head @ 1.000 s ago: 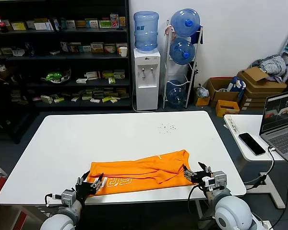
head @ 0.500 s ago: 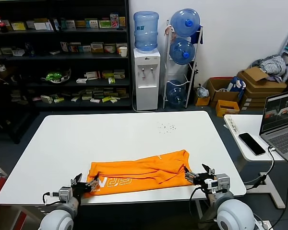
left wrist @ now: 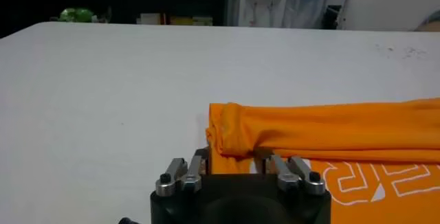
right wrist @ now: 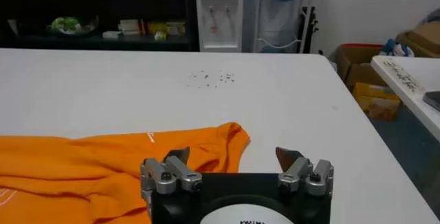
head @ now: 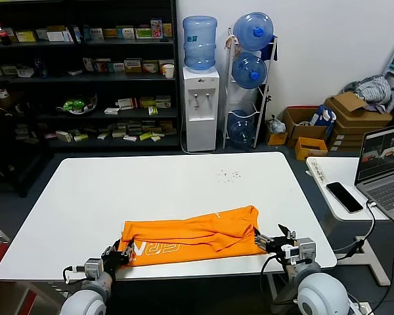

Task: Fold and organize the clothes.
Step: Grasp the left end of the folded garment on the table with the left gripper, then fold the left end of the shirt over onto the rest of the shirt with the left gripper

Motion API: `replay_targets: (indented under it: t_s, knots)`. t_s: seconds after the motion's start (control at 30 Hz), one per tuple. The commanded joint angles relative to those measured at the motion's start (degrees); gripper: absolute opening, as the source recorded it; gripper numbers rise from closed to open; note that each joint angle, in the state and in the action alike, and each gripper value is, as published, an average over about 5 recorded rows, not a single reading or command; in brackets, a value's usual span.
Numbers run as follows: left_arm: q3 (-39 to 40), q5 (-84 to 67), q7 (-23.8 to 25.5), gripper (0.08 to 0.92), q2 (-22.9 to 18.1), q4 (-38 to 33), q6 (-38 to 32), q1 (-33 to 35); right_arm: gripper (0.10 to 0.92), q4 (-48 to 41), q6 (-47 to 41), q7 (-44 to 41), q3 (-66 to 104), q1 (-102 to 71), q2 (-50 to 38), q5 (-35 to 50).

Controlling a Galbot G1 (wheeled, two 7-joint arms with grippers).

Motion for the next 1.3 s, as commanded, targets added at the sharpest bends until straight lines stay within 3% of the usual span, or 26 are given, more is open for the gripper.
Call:
replay_targets:
  t_s: [0.03, 0.3, 0.47, 0.63, 0.8, 0.97, 1.1, 1.3]
  knots:
    - [0.0, 0.3, -0.5, 0.386, -0.2, 0.0, -1.1, 0.0, 0.823, -0.1, 0.2, 0.0, 0.1, -0.2, 0.2, -0.2]
    - [-0.4, 2.3, -1.0, 0.157, 0.2, -2.9, -2.0, 0.8, 0.823, -0.4, 0.4, 0.0, -0.2, 0.0, 0.4, -0.4]
    - [-2.9, 3.2, -0.9, 0.108, 2.6, -5.9, -1.9, 1.4, 0.823, -0.9, 0.6, -0.1, -0.6, 0.6, 0.7, -0.5]
    - [-10.3, 2.8, 1.3, 0.108, 10.7, -4.6, -1.7, 1.7, 0.823, -1.6, 0.8, -0.1, -1.5, 1.8, 1.3, -0.6]
    - [-16.4, 4.3, 2.9, 0.108, 21.1, 2.2, -2.1, 3.6, 0.823, -2.2, 0.8, -0.1, -3.0, 3.4, 2.0, -0.6]
    - [-20.2, 10.7, 3.9, 0.108, 26.1, 6.7, -3.4, 5.8, 0.823, -3.0, 0.7, 0.1, -4.1, 4.7, 2.8, -0.8]
    - [-20.1, 3.4, 2.3, 0.108, 26.1, -1.9, -1.2, 8.8, 0.823, -3.7, 0.7, 0.0, -4.5, 5.1, 3.4, -1.1]
    - [-7.4, -22.2, -8.7, 0.108, 20.4, -21.5, 8.1, 5.0, 0.823, -5.1, 0.5, 0.5, -4.3, 5.1, 4.1, -1.1]
